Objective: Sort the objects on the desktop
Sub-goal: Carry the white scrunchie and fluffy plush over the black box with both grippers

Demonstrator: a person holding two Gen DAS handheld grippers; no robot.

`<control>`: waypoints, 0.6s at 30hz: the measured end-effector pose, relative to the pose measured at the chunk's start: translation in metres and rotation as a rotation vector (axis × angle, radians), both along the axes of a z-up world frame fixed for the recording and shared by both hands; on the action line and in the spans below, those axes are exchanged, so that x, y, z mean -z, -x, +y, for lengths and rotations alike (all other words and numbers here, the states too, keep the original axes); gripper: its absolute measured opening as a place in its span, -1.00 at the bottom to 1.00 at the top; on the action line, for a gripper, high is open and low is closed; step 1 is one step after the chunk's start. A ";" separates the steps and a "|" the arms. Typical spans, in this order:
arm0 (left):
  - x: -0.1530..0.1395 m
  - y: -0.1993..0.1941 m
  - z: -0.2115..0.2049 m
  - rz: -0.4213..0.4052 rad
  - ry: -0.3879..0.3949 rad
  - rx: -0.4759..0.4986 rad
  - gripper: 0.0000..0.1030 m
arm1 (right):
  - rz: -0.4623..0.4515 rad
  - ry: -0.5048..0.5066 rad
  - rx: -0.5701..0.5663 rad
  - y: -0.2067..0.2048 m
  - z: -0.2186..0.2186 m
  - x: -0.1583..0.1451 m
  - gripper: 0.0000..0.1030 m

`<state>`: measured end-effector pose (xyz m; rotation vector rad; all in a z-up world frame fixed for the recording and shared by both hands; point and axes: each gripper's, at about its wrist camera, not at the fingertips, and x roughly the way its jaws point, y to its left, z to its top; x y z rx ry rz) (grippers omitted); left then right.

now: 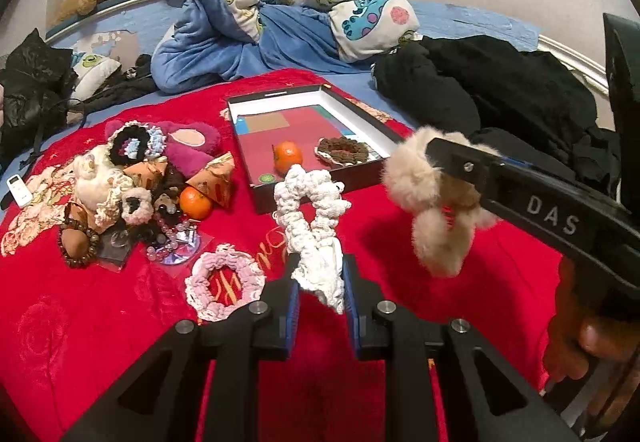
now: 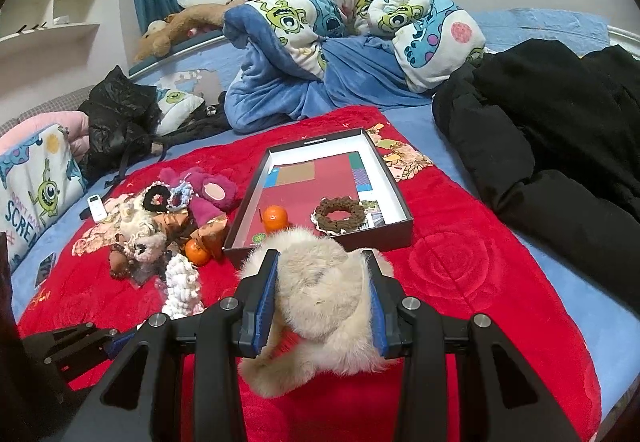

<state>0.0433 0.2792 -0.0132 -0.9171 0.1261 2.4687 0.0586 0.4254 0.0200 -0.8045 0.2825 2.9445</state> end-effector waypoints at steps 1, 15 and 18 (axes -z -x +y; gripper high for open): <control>-0.001 0.000 0.000 -0.007 -0.011 0.007 -0.62 | 0.001 0.000 -0.003 0.000 0.000 0.000 -0.27; 0.007 0.020 0.009 -0.045 -0.038 0.051 -0.62 | 0.028 0.017 -0.012 0.007 0.010 -0.001 -0.27; 0.011 0.030 0.015 -0.041 -0.017 0.042 -0.62 | 0.038 0.029 -0.014 0.010 0.015 -0.004 -0.27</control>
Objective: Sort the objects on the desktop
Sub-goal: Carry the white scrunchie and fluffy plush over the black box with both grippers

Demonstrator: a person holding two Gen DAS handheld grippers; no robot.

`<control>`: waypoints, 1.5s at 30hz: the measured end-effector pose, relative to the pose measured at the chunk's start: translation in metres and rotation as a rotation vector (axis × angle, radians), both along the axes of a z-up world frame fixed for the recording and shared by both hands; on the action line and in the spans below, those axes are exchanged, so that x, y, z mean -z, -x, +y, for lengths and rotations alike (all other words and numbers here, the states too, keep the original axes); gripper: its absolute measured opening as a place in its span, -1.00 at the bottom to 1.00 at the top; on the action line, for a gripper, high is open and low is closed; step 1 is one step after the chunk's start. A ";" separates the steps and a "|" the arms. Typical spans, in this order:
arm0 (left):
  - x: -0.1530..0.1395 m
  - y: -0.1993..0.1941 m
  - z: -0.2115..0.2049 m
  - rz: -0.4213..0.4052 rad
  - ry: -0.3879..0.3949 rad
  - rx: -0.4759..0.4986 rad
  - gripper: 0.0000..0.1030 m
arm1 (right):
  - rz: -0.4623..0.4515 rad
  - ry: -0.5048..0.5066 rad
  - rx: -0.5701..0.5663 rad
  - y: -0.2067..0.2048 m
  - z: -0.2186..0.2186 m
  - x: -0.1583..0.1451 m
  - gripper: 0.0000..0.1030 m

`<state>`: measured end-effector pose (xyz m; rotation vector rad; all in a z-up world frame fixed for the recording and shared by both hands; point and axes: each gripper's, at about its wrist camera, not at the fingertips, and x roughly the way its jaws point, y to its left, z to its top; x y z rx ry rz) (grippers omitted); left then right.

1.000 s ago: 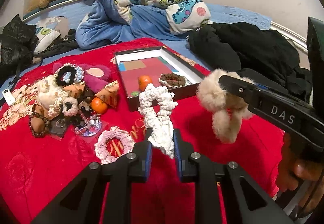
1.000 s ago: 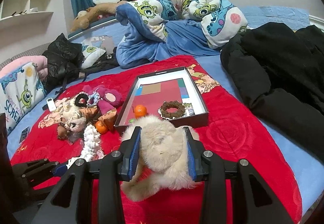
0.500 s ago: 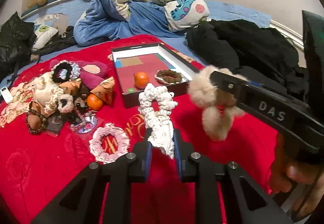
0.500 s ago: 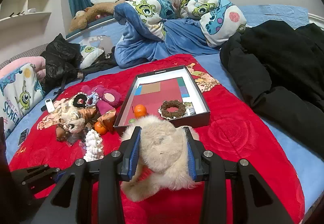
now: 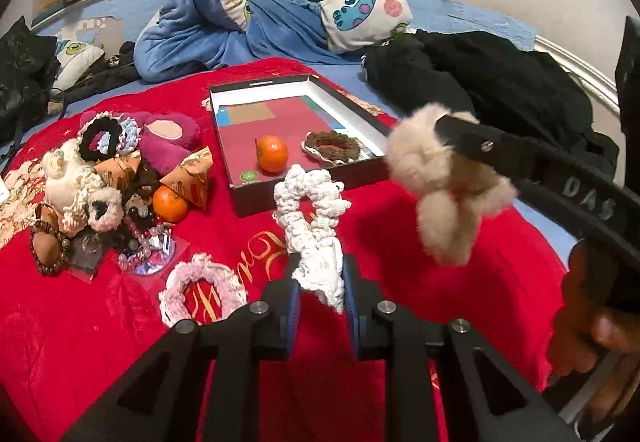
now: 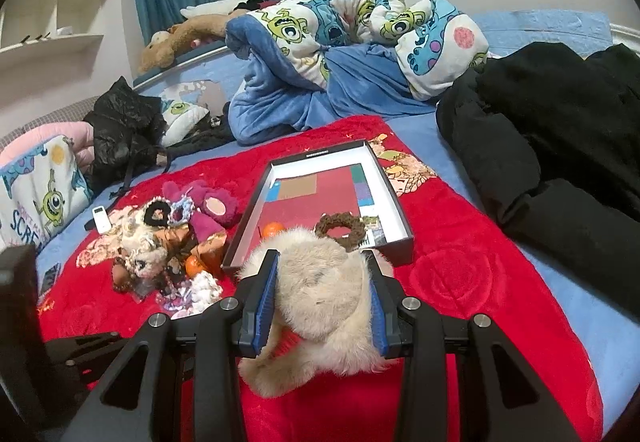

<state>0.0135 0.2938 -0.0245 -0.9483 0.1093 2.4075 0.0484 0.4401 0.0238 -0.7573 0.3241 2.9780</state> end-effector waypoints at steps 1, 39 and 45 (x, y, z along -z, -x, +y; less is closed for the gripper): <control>0.000 0.002 0.002 0.007 0.006 0.005 -0.62 | 0.002 0.007 0.001 0.002 0.002 -0.001 -0.27; -0.012 0.213 0.061 0.039 0.018 -0.064 -0.62 | -0.043 0.065 0.050 0.209 0.065 0.008 -0.27; 0.009 0.232 0.064 -0.032 0.048 -0.045 -0.62 | -0.098 0.064 0.048 0.234 0.072 0.021 -0.27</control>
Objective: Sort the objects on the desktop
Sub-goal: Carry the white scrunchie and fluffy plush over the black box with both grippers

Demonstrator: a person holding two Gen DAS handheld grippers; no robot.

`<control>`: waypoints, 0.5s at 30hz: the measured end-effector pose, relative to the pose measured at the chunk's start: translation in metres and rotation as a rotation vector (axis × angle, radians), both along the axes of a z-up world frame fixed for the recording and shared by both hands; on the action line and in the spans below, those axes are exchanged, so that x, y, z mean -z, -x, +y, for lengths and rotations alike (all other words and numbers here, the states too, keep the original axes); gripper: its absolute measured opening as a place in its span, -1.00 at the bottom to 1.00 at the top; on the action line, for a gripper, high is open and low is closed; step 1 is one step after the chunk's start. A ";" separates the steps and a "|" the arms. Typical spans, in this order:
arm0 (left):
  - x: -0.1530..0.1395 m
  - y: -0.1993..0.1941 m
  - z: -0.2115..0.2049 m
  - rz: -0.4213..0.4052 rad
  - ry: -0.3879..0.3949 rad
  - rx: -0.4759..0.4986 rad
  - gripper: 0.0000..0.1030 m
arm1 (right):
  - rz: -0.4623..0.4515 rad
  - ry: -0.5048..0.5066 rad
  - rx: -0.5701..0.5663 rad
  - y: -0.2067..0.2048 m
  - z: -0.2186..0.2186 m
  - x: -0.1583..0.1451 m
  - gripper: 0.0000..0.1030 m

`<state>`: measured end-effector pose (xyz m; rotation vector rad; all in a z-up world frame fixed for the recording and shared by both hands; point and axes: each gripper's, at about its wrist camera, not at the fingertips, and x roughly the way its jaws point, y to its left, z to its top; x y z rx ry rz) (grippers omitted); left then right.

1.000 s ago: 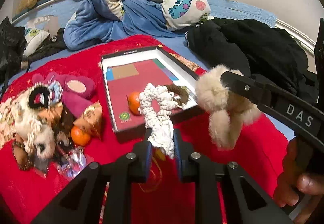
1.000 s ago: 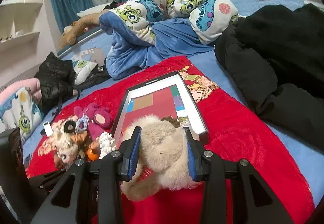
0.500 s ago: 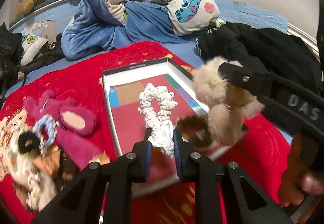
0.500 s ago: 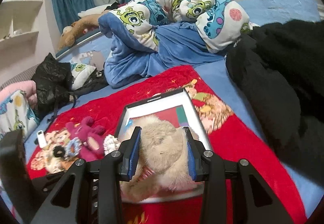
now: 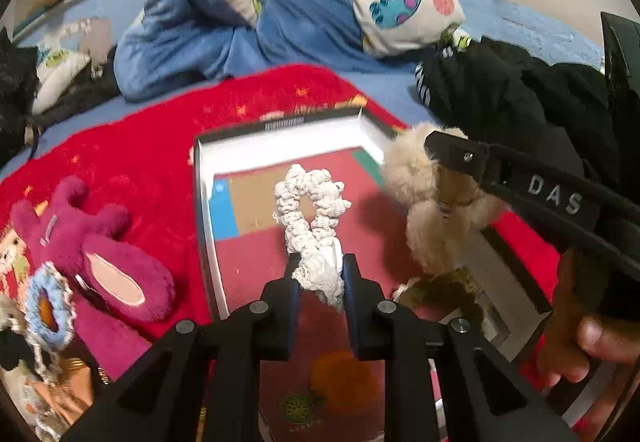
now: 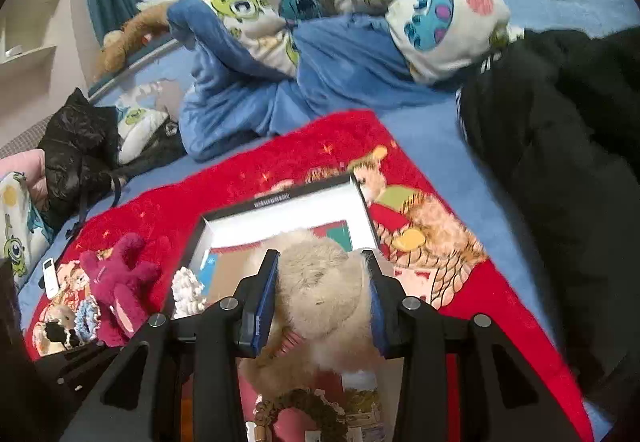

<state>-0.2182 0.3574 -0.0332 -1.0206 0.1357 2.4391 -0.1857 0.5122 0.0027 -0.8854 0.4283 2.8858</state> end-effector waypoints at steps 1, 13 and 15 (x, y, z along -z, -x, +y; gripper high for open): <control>0.005 0.004 0.001 -0.017 0.017 -0.004 -0.62 | -0.018 0.015 -0.004 0.003 0.001 0.005 -0.27; 0.030 0.010 0.004 -0.118 0.062 -0.024 -0.62 | -0.112 -0.019 -0.046 0.013 -0.002 0.033 -0.26; 0.030 0.009 0.004 -0.113 0.064 -0.030 -0.62 | -0.107 -0.029 -0.045 0.013 -0.003 0.035 -0.25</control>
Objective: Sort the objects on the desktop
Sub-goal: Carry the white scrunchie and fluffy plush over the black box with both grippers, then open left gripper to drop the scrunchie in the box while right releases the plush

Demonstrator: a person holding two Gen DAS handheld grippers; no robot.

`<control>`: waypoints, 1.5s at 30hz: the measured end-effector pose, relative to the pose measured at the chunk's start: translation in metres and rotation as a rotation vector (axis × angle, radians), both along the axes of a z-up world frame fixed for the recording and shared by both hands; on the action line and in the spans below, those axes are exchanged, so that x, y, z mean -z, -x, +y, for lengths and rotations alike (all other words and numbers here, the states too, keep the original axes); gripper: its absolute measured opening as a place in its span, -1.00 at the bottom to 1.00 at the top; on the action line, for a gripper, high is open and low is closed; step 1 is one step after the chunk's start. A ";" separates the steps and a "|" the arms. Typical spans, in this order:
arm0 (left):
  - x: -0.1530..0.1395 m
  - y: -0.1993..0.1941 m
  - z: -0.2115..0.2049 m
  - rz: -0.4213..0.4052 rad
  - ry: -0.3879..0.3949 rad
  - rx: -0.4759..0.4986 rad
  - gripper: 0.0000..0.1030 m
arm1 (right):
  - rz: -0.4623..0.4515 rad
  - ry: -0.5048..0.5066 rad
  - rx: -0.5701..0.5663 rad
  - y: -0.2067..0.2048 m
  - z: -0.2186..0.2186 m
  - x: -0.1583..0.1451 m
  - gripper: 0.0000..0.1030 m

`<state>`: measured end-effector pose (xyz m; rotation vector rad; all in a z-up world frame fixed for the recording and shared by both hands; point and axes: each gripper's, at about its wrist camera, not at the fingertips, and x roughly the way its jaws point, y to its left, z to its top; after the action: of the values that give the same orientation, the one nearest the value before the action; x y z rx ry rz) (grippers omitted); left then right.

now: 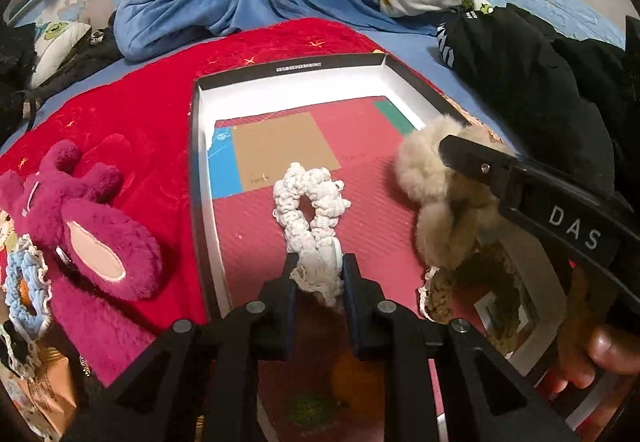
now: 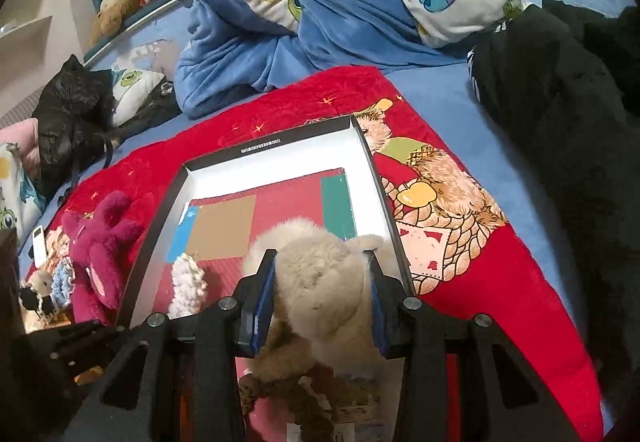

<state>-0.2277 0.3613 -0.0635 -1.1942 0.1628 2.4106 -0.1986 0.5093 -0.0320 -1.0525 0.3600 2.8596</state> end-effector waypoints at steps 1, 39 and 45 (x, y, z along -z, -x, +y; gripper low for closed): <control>-0.001 0.000 0.001 0.003 0.004 0.002 -0.62 | 0.002 -0.001 0.001 0.000 0.000 0.001 -0.25; -0.018 -0.015 0.001 0.124 -0.040 0.014 0.97 | 0.379 0.182 0.086 -0.052 0.027 -0.019 1.00; -0.019 -0.019 0.003 0.140 -0.039 0.012 0.99 | 0.382 0.151 0.070 -0.053 0.021 -0.020 1.00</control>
<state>-0.2082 0.3642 -0.0444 -1.0046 0.1651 2.4756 -0.1459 0.5302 -0.0118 -0.4879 0.6308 2.9973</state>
